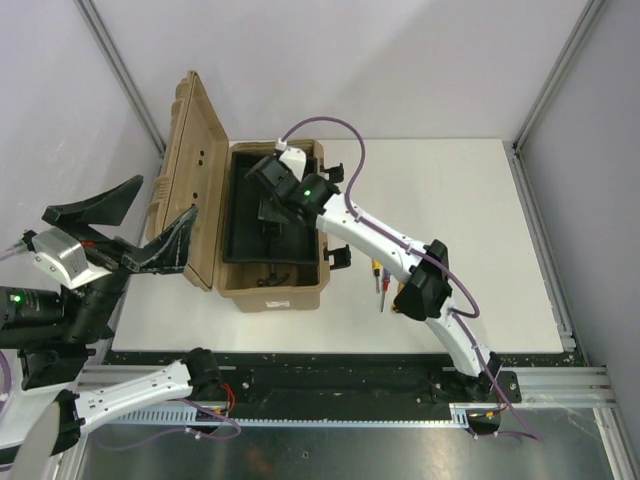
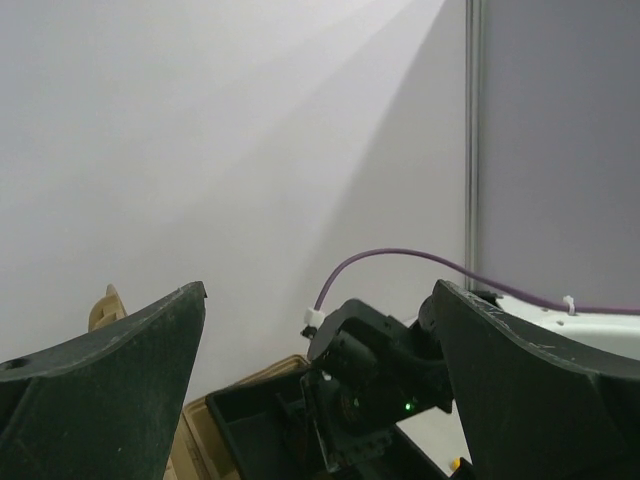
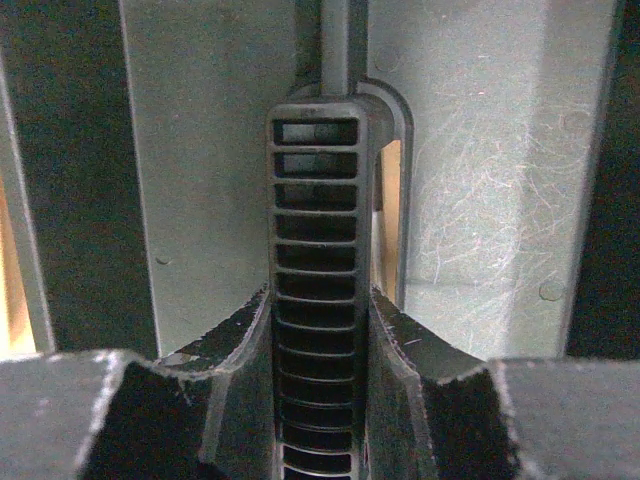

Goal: Pack the tool kit

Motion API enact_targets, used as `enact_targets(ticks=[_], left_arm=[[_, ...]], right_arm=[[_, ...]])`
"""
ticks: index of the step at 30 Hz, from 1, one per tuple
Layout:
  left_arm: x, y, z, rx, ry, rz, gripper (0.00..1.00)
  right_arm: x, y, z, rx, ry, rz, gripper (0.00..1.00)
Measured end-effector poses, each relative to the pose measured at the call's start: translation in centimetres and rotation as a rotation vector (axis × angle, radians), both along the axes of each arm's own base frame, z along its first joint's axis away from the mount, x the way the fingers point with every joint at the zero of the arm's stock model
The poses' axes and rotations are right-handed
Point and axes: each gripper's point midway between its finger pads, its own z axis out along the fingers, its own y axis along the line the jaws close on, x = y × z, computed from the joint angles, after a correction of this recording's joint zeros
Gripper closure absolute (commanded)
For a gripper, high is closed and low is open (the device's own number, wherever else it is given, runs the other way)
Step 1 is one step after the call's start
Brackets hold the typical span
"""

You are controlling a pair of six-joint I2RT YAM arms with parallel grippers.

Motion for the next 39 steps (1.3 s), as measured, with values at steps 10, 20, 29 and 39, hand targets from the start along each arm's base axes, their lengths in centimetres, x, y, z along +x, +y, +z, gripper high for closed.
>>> enact_targets(ticks=[10,20,29,39], left_arm=[[0.0,0.1,-0.5,0.003,0.002,0.0,0.01],[-0.4,0.7,-0.6,-0.01,-0.004,0.001,0.01],[-0.5,0.9,-0.6,-0.014,-0.007,0.001,0.01],[-0.4,0.9,-0.7,-0.012,-0.003,0.005,0.01]], right_arm=[[-2.7,1.2,-4.0,-0.077,0.058,0.004,1.0],[-1.7,1.0,-5.8,-0.098,0.06,-0.029,1.0],[-1.3,1.1,-6.1,-0.108,0.05,-0.018,1.0],[-1.4,1.0,-6.1,-0.112,0.056,-0.015,1.0]])
